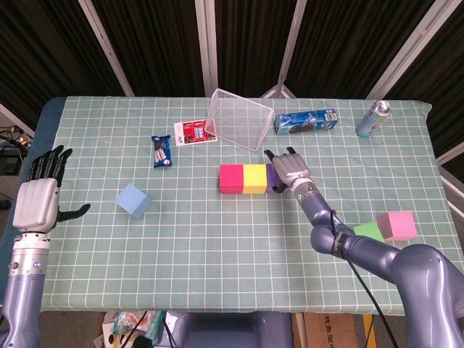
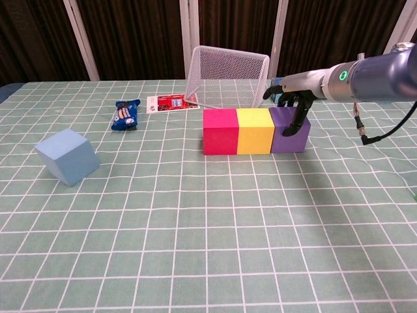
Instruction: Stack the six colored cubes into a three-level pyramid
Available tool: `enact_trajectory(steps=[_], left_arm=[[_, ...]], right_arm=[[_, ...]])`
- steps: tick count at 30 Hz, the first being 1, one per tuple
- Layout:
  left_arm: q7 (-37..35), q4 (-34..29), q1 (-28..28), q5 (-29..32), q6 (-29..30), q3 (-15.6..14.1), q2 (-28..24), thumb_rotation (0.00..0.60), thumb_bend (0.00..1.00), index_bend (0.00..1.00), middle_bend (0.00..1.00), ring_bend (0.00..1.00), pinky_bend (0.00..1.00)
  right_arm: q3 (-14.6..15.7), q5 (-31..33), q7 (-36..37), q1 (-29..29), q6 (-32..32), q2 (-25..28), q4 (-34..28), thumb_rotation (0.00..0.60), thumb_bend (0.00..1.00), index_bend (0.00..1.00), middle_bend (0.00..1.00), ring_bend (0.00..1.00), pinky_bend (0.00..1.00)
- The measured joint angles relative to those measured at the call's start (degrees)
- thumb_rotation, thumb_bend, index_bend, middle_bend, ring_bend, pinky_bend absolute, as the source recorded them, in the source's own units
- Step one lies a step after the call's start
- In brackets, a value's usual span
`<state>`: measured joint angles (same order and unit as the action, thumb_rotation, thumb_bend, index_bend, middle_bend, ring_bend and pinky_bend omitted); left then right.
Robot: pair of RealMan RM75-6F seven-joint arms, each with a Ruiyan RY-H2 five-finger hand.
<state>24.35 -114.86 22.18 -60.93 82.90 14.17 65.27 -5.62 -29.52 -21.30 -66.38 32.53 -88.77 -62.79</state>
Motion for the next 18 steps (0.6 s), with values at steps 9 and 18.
enact_trajectory(steps=[9, 18], left_arm=[[-0.2, 0.0, 0.0, 0.2, -0.1, 0.1, -0.2, 0.6, 0.11, 0.0, 0.0, 0.0, 0.0], [-0.5, 0.0, -0.1, 0.2, -0.2, 0.1, -0.3, 0.6, 0.11, 0.0, 0.0, 0.0, 0.0]], right_arm=[[0.6, 0.8, -0.7, 0.0, -0.1, 0.1, -0.5, 0.6, 0.29, 0.0, 0.26, 0.27, 0.0], [0.3, 0.7, -0.5, 0.0, 0.3, 0.3, -1.5, 0.6, 0.29, 0.0, 0.26, 0.27, 0.0]])
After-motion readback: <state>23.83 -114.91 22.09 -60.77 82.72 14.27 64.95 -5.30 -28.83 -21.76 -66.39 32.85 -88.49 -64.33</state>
